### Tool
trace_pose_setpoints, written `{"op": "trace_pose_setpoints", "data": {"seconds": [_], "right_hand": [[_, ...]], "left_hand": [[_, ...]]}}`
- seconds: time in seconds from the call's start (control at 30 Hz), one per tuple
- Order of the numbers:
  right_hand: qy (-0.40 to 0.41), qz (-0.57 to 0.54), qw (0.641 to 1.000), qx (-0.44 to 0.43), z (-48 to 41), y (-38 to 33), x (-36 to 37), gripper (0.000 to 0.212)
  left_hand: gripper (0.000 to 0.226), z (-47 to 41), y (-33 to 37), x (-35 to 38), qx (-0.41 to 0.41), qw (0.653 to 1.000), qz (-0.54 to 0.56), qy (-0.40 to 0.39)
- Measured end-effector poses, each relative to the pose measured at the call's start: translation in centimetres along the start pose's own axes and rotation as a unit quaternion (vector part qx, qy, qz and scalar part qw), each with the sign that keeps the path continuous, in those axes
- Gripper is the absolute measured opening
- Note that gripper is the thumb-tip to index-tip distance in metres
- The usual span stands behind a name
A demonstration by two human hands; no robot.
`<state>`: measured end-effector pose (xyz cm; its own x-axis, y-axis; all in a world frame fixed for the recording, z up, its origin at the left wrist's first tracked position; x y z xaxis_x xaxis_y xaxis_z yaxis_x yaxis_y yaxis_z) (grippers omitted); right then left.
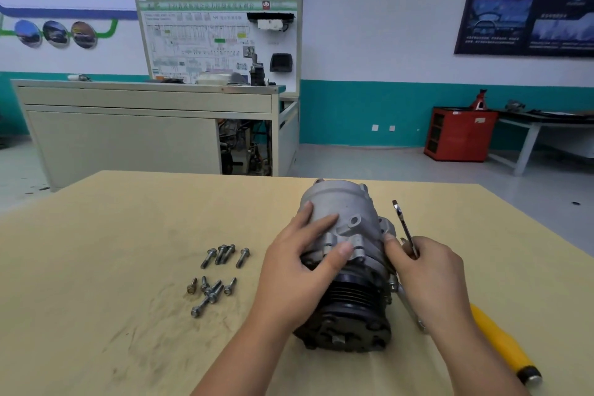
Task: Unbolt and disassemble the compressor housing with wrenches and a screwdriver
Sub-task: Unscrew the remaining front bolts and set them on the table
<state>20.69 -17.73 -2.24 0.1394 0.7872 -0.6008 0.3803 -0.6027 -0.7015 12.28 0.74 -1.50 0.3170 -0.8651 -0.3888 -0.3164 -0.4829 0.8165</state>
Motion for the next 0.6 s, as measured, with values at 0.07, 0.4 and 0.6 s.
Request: {"op": "trace_pose_setpoints", "data": {"seconds": [0.07, 0.4, 0.6], "right_hand": [[-0.002, 0.009, 1.000, 0.001, 0.1, 0.0, 0.0, 0.052], [0.007, -0.027, 1.000, 0.005, 0.4, 0.5, 0.1, 0.051], [-0.003, -0.058, 0.998, -0.019, 0.5, 0.7, 0.4, 0.050]], "left_hand": [[0.058, -0.3, 0.4, 0.2, -0.013, 1.000, -0.021, -0.002], [0.053, -2.3, 2.2, 2.0, -0.058, 0.976, -0.208, 0.019], [0.052, -2.1, 1.3, 1.3, -0.074, 0.983, -0.168, 0.005]]}}
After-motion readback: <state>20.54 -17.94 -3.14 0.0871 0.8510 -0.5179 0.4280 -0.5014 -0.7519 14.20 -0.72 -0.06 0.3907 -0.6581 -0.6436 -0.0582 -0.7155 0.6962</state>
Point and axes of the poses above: each hand's wrist, its own z-axis away from the middle knuckle, its own x-axis out of the palm, y = z × x, the point moved 9 cm from there along -z, towards the middle knuckle, and after that the axes turned 11 degrees about -y, right-handed, at the moved point
